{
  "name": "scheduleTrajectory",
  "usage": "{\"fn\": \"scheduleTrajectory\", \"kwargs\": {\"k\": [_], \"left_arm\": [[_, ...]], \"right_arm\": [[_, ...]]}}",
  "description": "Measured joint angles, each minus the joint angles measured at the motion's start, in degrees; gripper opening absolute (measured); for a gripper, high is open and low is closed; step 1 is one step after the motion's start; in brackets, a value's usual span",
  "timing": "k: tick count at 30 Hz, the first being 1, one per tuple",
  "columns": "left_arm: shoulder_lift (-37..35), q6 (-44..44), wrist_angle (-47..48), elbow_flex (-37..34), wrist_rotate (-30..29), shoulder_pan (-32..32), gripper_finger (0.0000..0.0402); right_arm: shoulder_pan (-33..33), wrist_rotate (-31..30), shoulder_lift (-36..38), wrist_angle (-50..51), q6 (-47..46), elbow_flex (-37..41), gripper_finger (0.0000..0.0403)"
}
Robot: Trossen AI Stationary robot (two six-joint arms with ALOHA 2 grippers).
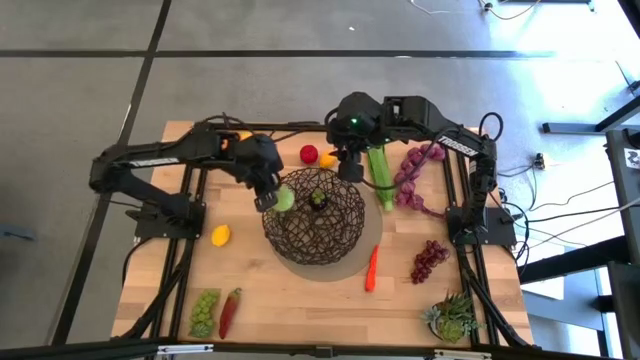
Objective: Build produce basket
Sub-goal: Put the pear into the wire basket
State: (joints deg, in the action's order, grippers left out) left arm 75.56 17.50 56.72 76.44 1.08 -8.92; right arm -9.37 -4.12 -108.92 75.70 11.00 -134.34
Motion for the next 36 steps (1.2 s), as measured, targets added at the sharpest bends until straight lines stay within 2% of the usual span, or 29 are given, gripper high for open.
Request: {"fn": "scheduleTrajectory", "kwargs": {"k": [17,31,36], "left_arm": [[13.3,-8.1,-6.4,0.0,0.1,-0.9,0.0],[18.7,-11.4,-11.0,0.0,-0.4,-1.3,0.0],[18.7,-12.7,-11.3,0.0,-0.4,-1.2,0.0]], "right_arm": [[0.0,0.2,0.0,0.6,0.0,0.0,0.0133],[0.0,0.3,0.0,2.0,0.0,0.0,0.0133],[0.0,0.2,0.0,2.1,-0.1,0.0,0.0133]]}}
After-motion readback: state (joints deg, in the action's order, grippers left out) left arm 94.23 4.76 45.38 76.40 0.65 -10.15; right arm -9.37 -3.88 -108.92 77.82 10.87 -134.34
